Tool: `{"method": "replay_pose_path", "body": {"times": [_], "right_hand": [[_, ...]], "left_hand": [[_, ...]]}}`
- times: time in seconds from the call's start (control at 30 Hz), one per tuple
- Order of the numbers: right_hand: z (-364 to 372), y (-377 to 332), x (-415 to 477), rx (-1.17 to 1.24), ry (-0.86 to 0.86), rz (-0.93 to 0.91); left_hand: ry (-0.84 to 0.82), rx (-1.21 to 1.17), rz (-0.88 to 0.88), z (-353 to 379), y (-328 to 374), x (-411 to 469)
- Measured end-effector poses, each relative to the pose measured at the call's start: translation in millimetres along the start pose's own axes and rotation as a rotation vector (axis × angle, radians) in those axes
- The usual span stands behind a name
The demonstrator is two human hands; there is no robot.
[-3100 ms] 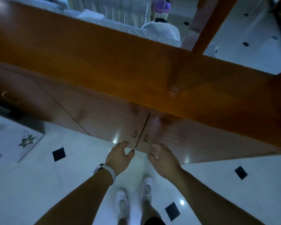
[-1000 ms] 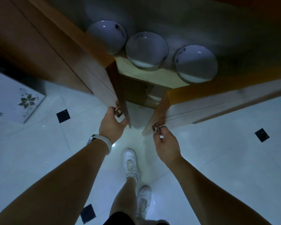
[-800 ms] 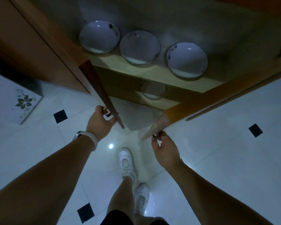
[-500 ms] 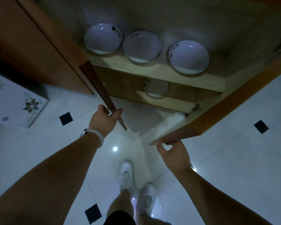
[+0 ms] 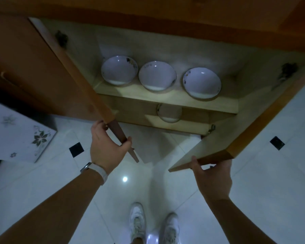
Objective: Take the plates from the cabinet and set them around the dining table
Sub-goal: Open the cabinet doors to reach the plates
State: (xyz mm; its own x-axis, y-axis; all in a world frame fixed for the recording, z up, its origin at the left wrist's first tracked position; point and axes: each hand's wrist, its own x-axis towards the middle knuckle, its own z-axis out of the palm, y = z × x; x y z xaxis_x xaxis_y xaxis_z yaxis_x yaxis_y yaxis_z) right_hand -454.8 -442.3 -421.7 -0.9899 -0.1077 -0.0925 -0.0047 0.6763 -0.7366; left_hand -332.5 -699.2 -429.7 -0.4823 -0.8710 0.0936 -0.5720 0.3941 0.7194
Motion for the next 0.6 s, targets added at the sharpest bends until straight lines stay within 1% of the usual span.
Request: {"method": "replay_pose_path", "body": {"times": [0.1,0.2,0.3,0.37,0.47,0.5,0.53,0.6], "right_hand": [[-29.8,-33.0,-7.2,0.077,0.06,-0.005],[-58.4,-61.8,-10.0,0.101,0.07,-0.018],[-81.1,-84.7,-14.6,0.055,0.094,-0.094],[-94.5,-94.3,-14.9,-0.049,0.14,-0.221],[-113.4,-102.9,-14.1,-0.295,0.177,-0.537],[-119.1,-103.4,-12.6,-0.369,0.149,-0.612],[-125.0,-103.8,-10.7,-0.439,0.098,-0.649],[-136.2,-103.1,-8.6,-0.592,-0.021,-0.662]], "left_hand": [[0.022,-0.029,0.087,-33.3,19.3,-0.9],[0.073,-0.109,0.058,-64.6,34.4,-6.2],[0.09,-0.156,0.088,-95.5,41.6,-6.8],[0.089,-0.094,0.092,-117.0,47.6,-5.2],[0.084,-0.029,0.191,-149.9,57.9,-1.5],[0.059,0.007,0.251,-160.6,60.5,1.5],[0.016,0.061,0.325,-170.3,60.7,6.8],[-0.11,0.211,0.475,-185.8,56.5,18.1]]}}
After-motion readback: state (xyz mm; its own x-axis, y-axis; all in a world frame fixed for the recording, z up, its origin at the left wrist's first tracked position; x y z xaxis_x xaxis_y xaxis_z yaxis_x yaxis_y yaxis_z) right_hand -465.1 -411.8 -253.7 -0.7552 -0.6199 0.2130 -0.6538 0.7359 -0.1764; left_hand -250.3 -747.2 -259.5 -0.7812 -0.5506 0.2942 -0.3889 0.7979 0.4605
